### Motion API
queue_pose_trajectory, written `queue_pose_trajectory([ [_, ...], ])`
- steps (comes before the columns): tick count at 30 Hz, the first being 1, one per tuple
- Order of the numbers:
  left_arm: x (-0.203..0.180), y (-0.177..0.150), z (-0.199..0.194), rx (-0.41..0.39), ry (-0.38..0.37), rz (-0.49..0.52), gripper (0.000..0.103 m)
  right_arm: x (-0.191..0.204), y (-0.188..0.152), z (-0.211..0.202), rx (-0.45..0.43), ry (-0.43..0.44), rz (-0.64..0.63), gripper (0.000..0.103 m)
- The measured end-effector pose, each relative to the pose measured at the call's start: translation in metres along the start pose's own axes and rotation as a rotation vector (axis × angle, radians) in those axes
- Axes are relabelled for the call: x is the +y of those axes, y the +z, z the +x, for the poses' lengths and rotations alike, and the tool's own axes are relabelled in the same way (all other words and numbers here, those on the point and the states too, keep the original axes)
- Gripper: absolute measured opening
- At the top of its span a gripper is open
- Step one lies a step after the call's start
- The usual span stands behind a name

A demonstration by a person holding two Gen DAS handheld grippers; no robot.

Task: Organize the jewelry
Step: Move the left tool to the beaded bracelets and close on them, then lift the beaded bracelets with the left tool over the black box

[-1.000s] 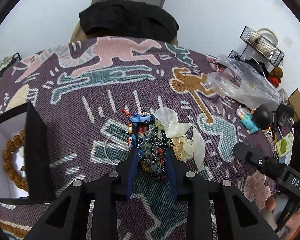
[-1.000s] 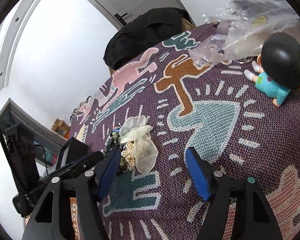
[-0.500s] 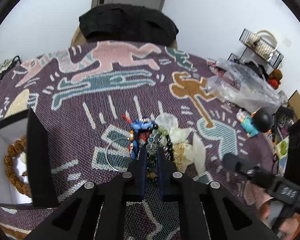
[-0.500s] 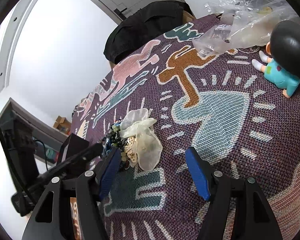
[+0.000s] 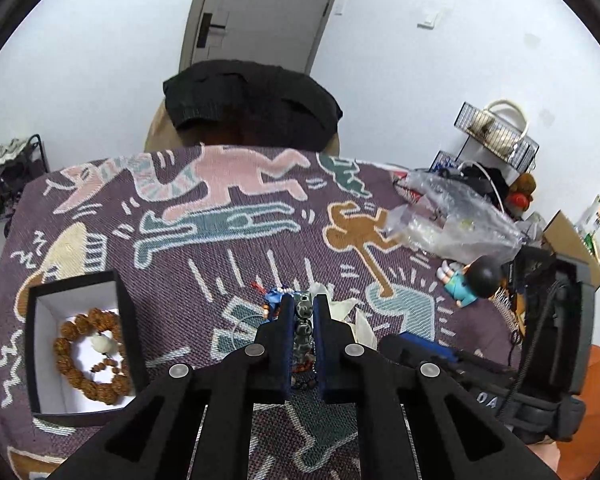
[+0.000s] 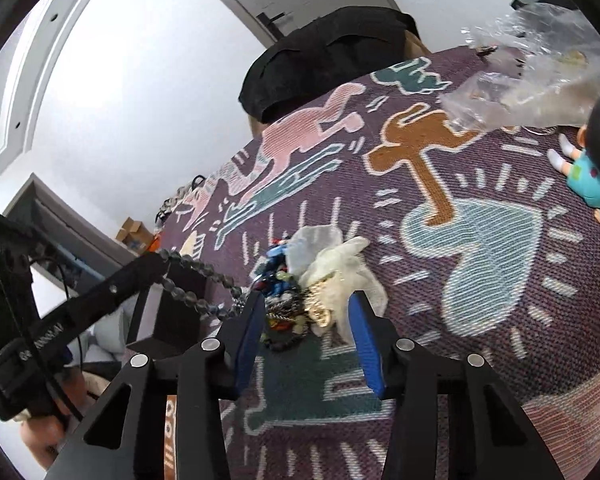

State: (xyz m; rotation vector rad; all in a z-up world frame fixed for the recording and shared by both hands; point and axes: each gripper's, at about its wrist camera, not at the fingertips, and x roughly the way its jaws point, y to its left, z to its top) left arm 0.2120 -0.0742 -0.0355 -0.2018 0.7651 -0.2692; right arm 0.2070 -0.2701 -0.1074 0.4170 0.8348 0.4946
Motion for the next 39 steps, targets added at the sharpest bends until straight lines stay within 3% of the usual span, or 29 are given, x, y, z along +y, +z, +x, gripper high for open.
queue_pose_trajectory([
  [12,0.017,0.007,-0.047,-0.101,-0.014,-0.017,0.009,0.022,-0.014,0.03,0.099,0.009,-0.036,0.033],
  [21,0.032,0.002,-0.068,-0.14,-0.008,-0.03,0.009,0.027,-0.024,0.052,0.168,-0.029,-0.033,0.032],
  [29,0.053,-0.007,-0.075,-0.153,-0.009,-0.066,0.009,0.034,-0.023,0.064,0.173,-0.14,-0.064,0.021],
  [39,0.089,-0.018,-0.095,-0.193,0.012,-0.132,0.009,0.059,-0.014,0.083,0.235,-0.352,-0.231,0.016],
])
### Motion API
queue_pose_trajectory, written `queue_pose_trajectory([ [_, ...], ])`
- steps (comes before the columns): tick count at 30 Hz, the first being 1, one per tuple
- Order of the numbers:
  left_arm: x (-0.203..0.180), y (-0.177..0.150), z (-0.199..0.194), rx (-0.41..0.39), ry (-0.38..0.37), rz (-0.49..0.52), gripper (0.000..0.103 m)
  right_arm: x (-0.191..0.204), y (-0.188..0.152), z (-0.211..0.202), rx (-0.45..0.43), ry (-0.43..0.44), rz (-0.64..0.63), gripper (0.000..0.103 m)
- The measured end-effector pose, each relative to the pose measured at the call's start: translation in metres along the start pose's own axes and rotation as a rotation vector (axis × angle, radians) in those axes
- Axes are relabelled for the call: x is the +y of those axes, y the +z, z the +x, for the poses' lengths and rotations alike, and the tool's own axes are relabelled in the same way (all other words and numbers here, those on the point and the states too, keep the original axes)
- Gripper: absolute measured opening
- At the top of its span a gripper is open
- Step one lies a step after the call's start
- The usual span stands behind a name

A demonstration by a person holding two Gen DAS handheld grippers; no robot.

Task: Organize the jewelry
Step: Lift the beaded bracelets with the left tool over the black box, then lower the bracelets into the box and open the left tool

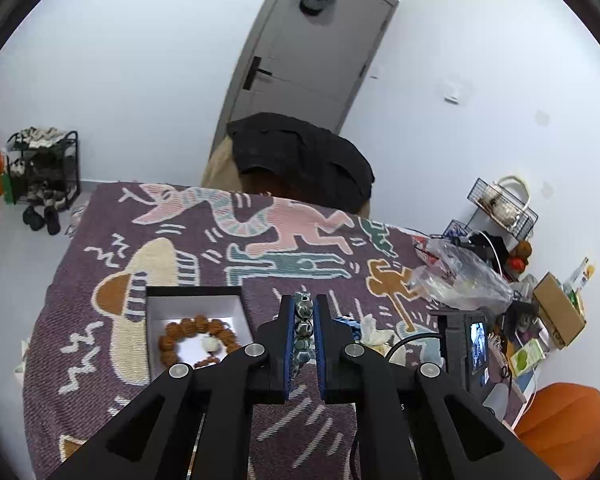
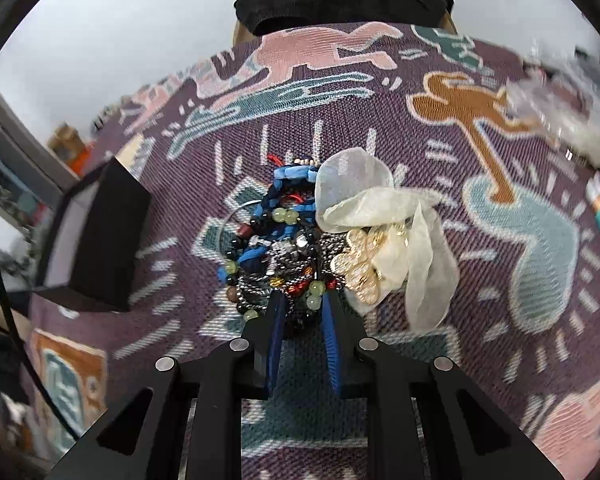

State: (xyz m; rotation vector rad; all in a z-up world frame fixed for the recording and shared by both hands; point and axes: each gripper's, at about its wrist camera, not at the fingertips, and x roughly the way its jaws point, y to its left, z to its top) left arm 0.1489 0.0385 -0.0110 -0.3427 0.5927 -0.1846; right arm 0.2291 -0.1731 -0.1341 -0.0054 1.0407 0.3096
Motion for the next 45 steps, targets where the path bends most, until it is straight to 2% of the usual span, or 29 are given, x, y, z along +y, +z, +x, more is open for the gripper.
queue_pose_trajectory([
  [4,0.007,-0.003,-0.004,-0.008,0.011,-0.005,0.009,-0.001,-0.003,-0.003,0.011,-0.045,-0.04,0.012],
  [13,0.017,-0.008,0.001,0.003,0.014,-0.024,0.009,-0.04,-0.017,-0.017,0.047,0.026,0.041,0.009],
  [21,0.013,-0.012,0.006,0.02,0.015,-0.019,0.009,-0.025,-0.012,-0.012,0.042,-0.05,-0.048,0.01],
  [25,0.016,-0.01,0.003,0.015,0.023,-0.02,0.009,-0.024,-0.006,-0.01,0.039,-0.039,-0.061,0.009],
  [30,0.028,-0.004,0.001,0.007,0.05,-0.031,0.009,-0.015,-0.003,-0.034,-0.033,0.04,-0.069,0.009],
  [40,0.057,-0.003,0.016,0.042,0.113,-0.085,0.01,0.039,0.03,-0.101,-0.19,0.149,-0.148,0.009],
  [42,0.066,-0.004,0.021,0.067,0.122,-0.117,0.012,0.049,0.036,-0.11,-0.21,0.161,-0.161,0.009],
  [43,0.069,-0.005,0.023,0.076,0.122,-0.128,0.016,0.054,0.04,-0.113,-0.217,0.17,-0.168,0.009],
  [45,0.076,-0.006,0.021,0.077,0.127,-0.149,0.033,0.064,0.045,-0.119,-0.23,0.192,-0.179,0.009],
])
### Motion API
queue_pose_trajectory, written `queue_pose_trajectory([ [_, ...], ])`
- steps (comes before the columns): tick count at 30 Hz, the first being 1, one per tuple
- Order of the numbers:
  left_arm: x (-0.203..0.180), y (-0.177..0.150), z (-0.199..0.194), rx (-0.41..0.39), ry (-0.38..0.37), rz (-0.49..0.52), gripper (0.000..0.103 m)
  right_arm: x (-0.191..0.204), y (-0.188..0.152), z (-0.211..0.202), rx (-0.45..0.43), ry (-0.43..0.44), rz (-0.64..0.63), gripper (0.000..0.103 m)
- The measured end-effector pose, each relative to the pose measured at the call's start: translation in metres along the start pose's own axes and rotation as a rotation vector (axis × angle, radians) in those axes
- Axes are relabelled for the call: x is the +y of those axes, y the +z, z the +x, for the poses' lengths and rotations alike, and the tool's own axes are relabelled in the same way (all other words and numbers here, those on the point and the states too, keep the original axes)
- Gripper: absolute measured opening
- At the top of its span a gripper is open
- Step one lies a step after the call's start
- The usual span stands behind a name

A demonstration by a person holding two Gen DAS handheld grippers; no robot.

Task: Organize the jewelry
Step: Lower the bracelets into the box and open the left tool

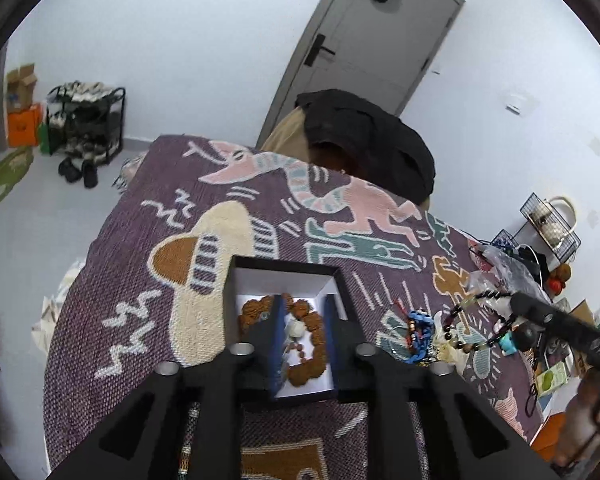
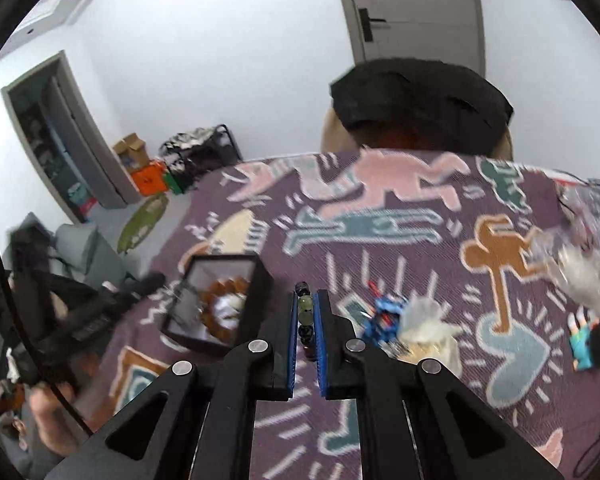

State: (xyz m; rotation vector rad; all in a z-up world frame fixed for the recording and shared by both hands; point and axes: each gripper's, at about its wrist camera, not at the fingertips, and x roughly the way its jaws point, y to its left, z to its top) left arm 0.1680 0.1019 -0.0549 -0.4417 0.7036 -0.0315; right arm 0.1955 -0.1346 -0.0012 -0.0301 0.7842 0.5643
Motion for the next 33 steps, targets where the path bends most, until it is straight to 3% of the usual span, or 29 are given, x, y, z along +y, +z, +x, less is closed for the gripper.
queue_pose_trajectory([
  [2,0.005,-0.001,-0.006,-0.031,0.01,-0.013,0.064,0.011,0.006,0.0,-0.008,0.021,-0.011,0.009],
  [4,0.008,-0.002,-0.016,-0.077,0.014,-0.019,0.07,0.023,0.01,0.003,-0.011,0.037,-0.024,0.009],
  [11,0.027,0.0,-0.034,-0.108,0.054,-0.033,0.07,0.058,0.018,0.028,0.009,0.111,-0.046,0.009],
  [22,0.059,-0.003,-0.042,-0.133,0.101,-0.087,0.074,0.085,0.015,0.086,0.089,0.147,-0.055,0.01],
  [23,0.061,-0.003,-0.043,-0.139,0.101,-0.095,0.079,0.082,0.014,0.091,0.107,0.142,-0.045,0.02],
  [24,0.062,-0.003,-0.044,-0.147,0.1,-0.102,0.082,0.079,0.013,0.093,0.118,0.141,-0.033,0.042],
  [26,0.062,-0.004,-0.047,-0.163,0.096,-0.105,0.092,0.069,0.009,0.089,0.099,0.131,0.0,0.059],
  [33,0.04,-0.005,-0.046,-0.175,0.078,-0.066,0.095,0.041,-0.01,0.057,0.036,0.104,0.062,0.059],
])
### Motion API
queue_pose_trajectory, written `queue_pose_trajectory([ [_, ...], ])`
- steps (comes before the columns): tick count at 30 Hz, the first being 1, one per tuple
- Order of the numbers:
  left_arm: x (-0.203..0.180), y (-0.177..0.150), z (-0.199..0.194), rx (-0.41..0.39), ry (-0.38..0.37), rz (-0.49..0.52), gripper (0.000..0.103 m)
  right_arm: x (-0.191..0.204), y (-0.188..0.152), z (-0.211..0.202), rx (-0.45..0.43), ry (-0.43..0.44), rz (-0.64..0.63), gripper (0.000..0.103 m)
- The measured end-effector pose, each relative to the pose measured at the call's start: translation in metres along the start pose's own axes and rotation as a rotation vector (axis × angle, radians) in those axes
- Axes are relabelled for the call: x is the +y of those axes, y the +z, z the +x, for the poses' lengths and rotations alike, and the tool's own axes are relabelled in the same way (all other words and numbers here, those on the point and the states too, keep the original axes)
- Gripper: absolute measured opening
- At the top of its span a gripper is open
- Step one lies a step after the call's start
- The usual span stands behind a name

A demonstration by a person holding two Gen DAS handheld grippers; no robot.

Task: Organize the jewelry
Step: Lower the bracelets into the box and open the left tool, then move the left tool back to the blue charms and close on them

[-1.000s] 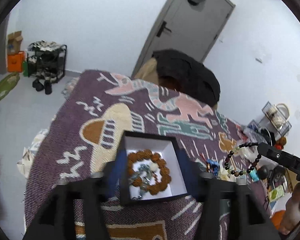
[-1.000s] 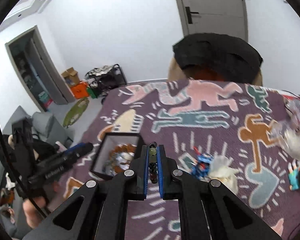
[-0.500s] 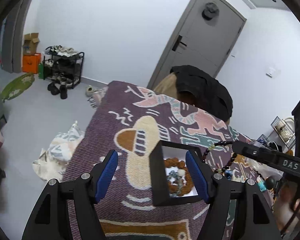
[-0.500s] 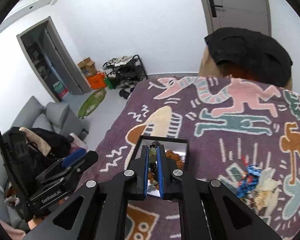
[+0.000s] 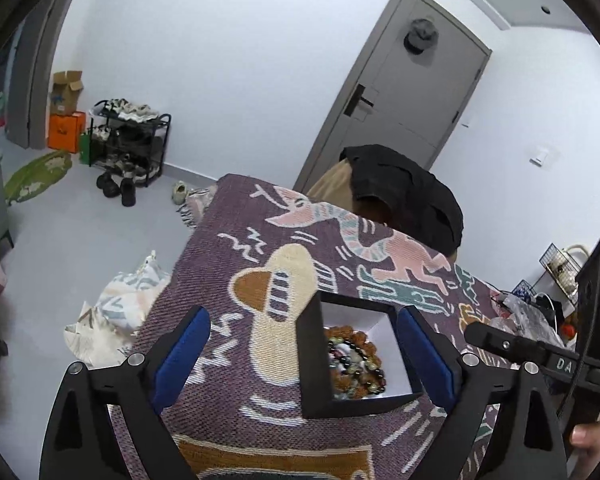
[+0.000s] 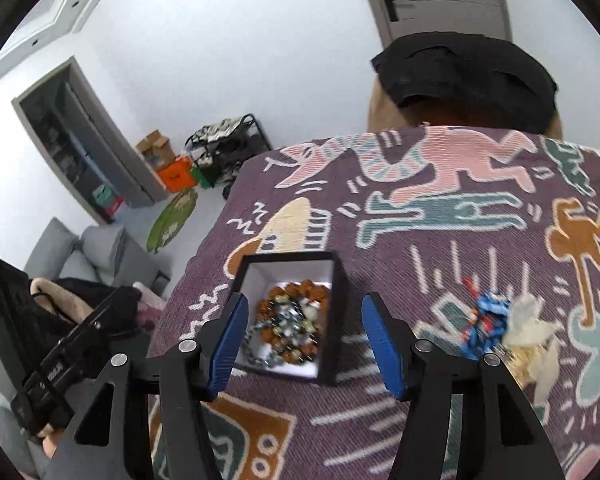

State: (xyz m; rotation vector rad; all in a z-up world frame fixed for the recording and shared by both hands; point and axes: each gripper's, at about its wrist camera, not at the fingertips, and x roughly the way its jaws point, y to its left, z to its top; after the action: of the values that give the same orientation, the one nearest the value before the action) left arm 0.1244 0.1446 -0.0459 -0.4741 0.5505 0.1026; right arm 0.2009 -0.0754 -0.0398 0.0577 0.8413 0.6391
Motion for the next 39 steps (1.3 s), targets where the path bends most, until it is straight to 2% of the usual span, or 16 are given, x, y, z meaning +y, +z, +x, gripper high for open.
queue_pose_trajectory([
  [7,-0.028,-0.009,0.002,0.02,-0.032,0.05,0.095,-0.029,-0.023,-0.03,-0.068,-0.035,0.07,0.061],
  [11,-0.051,-0.013,0.004,0.033,-0.04,0.091,0.095,-0.049,-0.031,-0.046,-0.105,-0.054,0.111,0.07],
  [17,-0.089,-0.023,0.012,0.07,-0.061,0.153,0.095,-0.086,-0.041,-0.074,-0.163,-0.06,0.164,0.077],
  [22,-0.12,-0.036,0.017,0.096,-0.09,0.237,0.095,-0.123,-0.048,-0.092,-0.208,-0.081,0.231,0.077],
  [27,-0.143,-0.044,0.023,0.12,-0.124,0.277,0.093,-0.15,-0.054,-0.096,-0.206,-0.09,0.293,0.077],
  [30,-0.154,-0.047,0.031,0.144,-0.135,0.296,0.088,-0.159,-0.058,-0.093,-0.199,-0.086,0.303,0.077],
  [32,-0.163,-0.05,0.038,0.171,-0.133,0.314,0.077,-0.163,-0.06,-0.089,-0.191,-0.089,0.308,0.076],
  [35,-0.175,-0.056,0.051,0.218,-0.144,0.327,0.065,-0.171,-0.064,-0.085,-0.177,-0.084,0.318,0.069],
  [39,-0.189,-0.065,0.072,0.282,-0.147,0.342,0.052,-0.185,-0.071,-0.075,-0.151,-0.088,0.349,0.064],
])
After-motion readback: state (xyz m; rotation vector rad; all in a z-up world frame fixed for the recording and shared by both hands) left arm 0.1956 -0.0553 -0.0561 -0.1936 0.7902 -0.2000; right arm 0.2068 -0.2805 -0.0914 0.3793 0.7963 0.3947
